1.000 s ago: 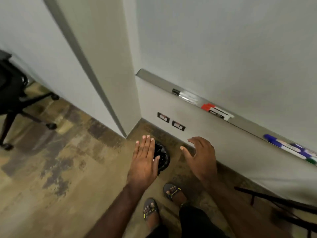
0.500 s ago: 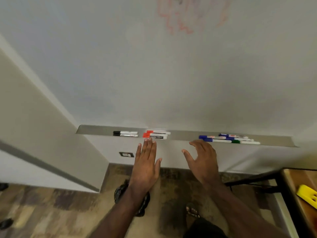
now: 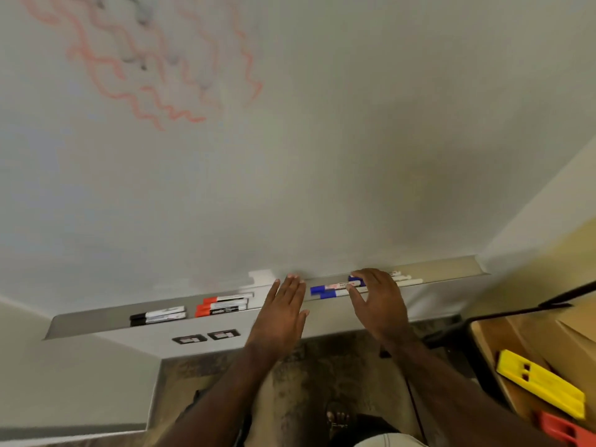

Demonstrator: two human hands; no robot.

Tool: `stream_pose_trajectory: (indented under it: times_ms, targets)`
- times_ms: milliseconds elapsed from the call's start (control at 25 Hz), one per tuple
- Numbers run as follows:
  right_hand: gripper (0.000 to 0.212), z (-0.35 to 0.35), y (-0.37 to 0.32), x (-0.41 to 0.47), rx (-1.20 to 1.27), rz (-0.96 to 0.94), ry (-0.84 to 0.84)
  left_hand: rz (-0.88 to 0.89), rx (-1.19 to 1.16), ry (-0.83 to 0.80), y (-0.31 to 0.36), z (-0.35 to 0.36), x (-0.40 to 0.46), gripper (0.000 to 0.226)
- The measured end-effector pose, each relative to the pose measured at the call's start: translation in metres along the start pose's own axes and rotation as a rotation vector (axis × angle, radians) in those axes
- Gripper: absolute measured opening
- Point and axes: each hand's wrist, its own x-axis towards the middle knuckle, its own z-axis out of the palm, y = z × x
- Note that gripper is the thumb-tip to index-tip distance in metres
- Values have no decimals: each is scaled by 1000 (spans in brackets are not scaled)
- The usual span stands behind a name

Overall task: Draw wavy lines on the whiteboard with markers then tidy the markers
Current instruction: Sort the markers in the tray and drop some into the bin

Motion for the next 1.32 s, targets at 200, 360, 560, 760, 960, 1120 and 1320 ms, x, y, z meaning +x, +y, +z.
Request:
stream_pose_trajectory:
  times_ms: [200,360,560,760,960,1120,1320]
  targets:
    - [31,4,25,20,-34,-59,-180,22,4,-58,5,17,33,52]
    - [40,8,29,28,-46,-101,-313,25,9,-133,4,32,51,55]
    - [42,13,24,32,-68,-87,-366,68,62,-241,5,40,75,61]
    - [45,10,23,31,-82,-41,-322,108,82,-261,4,41,88,53]
    - [41,5,19,29,-76,-32,-279,73,8,-258,3,42,92,43]
    - [33,-4,14,24,6,47,-209,42,-80,-238,3,39,86,39]
    - [43,-20,-8,21,92,319,-212,-10,-234,-108,5,12,81,30]
